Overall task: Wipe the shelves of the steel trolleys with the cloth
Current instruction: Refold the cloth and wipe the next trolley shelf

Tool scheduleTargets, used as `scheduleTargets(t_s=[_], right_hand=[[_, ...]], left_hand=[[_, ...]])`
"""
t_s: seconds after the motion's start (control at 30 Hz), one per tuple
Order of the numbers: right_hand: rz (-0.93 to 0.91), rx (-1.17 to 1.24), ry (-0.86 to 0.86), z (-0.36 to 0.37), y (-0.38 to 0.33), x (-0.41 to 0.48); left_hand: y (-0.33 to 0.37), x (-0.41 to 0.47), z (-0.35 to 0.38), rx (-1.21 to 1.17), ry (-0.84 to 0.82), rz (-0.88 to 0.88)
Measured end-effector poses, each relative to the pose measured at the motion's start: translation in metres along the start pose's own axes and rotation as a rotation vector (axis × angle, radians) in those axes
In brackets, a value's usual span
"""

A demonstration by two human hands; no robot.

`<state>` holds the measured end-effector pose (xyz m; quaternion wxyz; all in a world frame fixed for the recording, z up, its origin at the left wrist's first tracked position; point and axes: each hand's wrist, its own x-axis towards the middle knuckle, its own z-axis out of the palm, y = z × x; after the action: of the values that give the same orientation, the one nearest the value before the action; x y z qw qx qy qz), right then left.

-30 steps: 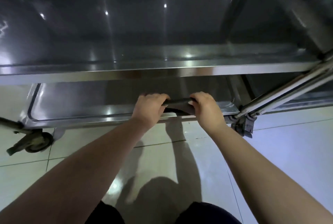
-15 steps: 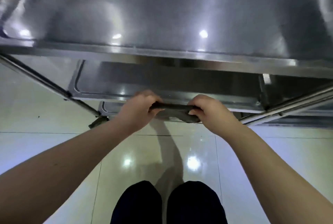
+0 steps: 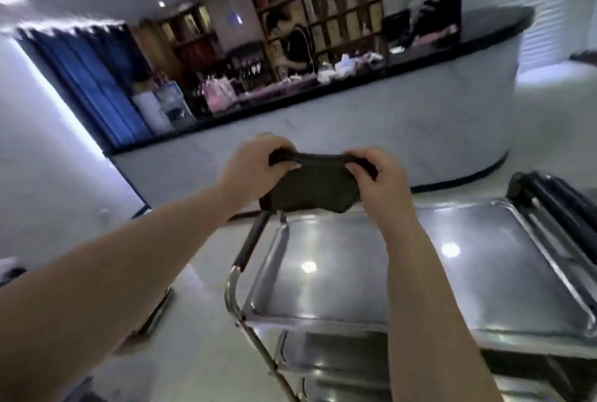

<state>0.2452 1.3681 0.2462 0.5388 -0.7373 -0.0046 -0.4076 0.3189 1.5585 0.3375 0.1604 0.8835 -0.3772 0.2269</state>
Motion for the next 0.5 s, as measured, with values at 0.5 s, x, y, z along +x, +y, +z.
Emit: scheduleTargets(t_s=[0.5], right_hand=[[-0.592,-0.361,-0.379,0.135,-0.231,0.185]], left_hand=[[-0.130,0.029,-0.225,0.218,0.522,-0.150]])
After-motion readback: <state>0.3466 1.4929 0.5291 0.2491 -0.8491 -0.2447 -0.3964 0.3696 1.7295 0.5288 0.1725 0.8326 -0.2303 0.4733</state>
